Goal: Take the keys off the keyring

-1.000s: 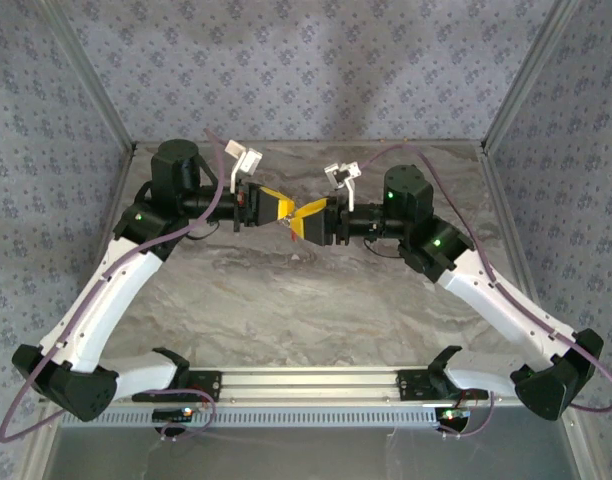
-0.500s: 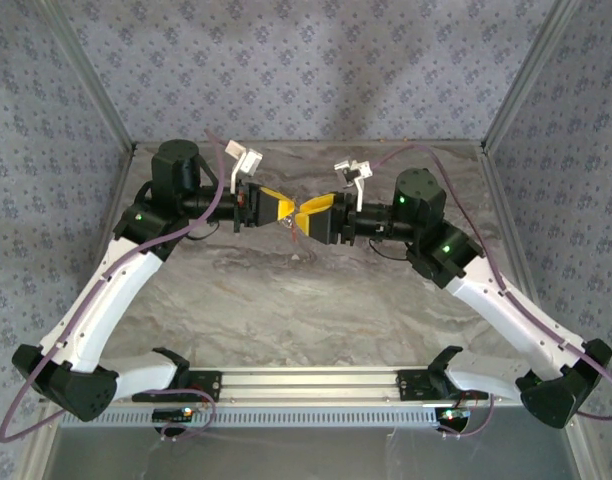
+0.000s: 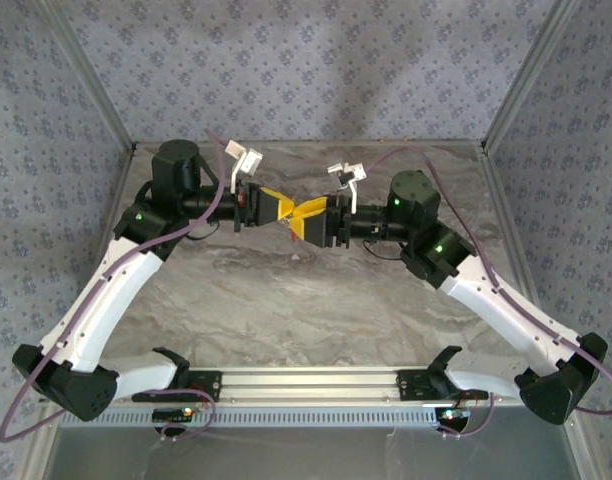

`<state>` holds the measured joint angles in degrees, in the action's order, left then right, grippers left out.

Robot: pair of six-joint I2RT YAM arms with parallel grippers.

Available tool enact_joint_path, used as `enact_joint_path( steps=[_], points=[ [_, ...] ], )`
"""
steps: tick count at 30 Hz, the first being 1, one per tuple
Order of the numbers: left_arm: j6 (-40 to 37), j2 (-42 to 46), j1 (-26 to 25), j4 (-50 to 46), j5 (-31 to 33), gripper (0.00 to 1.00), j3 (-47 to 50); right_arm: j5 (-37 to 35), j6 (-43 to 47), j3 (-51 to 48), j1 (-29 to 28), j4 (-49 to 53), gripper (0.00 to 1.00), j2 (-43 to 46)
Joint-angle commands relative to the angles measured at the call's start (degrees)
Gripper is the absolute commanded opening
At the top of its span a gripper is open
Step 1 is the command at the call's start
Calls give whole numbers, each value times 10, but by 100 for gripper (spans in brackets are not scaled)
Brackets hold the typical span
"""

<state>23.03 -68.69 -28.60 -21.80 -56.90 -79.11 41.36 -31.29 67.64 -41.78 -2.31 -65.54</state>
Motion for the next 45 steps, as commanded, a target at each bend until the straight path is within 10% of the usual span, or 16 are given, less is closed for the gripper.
enact_joint_path(
  steps=[1, 14, 33, 45],
  points=[
    [-4, 15, -4, 20, -14, 0, -10, 1, -11, -14, -1, -3, 46, -2],
    [-2, 16, -4, 26, -4, 0, -11, 3, -23, -32, -1, -22, 35, 7],
    [28, 11, -17, 66, -31, 0, 5, -11, -26, -12, -7, -46, 47, -22],
    [21, 7, -19, 55, -31, 0, 1, -11, -30, -7, -8, -44, 27, -27]
  ],
)
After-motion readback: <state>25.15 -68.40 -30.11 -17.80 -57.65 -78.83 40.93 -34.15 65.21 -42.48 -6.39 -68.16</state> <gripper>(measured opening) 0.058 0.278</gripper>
